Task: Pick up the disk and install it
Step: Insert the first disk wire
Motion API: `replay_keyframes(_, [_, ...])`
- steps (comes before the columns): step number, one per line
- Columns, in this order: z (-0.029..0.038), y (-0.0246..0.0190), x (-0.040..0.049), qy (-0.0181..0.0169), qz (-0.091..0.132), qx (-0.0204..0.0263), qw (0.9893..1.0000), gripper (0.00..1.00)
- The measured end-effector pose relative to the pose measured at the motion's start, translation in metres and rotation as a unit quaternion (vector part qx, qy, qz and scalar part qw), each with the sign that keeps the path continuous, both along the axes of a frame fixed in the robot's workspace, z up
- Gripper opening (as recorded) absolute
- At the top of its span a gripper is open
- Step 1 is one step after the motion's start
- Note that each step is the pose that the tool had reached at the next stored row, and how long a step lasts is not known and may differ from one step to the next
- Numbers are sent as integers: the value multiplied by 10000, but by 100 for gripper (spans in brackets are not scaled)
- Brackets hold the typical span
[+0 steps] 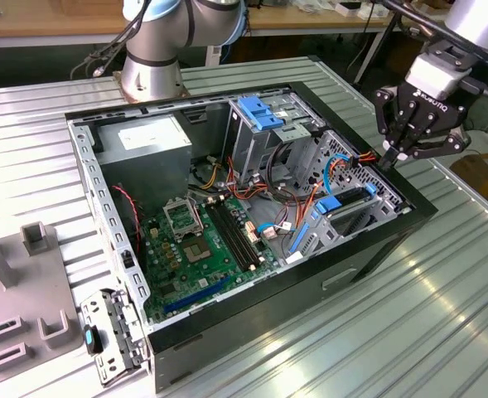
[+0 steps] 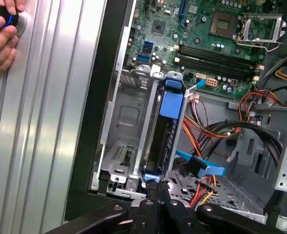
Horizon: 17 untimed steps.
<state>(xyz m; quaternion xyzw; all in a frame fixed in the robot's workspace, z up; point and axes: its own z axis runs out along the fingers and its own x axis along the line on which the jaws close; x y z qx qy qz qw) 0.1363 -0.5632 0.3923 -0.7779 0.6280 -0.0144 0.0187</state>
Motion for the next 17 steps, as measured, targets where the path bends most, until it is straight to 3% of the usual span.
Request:
replay_keyframes(2, [-10,70,90,0,6,-1,10000,12])
replay_keyframes(3, [-17,134,134,0,12,1,10000,12])
replay_keyframes(6, [-35,215,164,0,33,1,10000,12])
replay_keyframes(8, [-72,304,174,0,77,0,10000,12])
replay_keyframes(10, [-119,342,175,-4,289,-1,9996,12])
replay_keyframes(12, [-148,348,176,-13,687,-4,9976,12])
replay_keyframes(17, [-162,348,175,-30,1422,-5,9898,12])
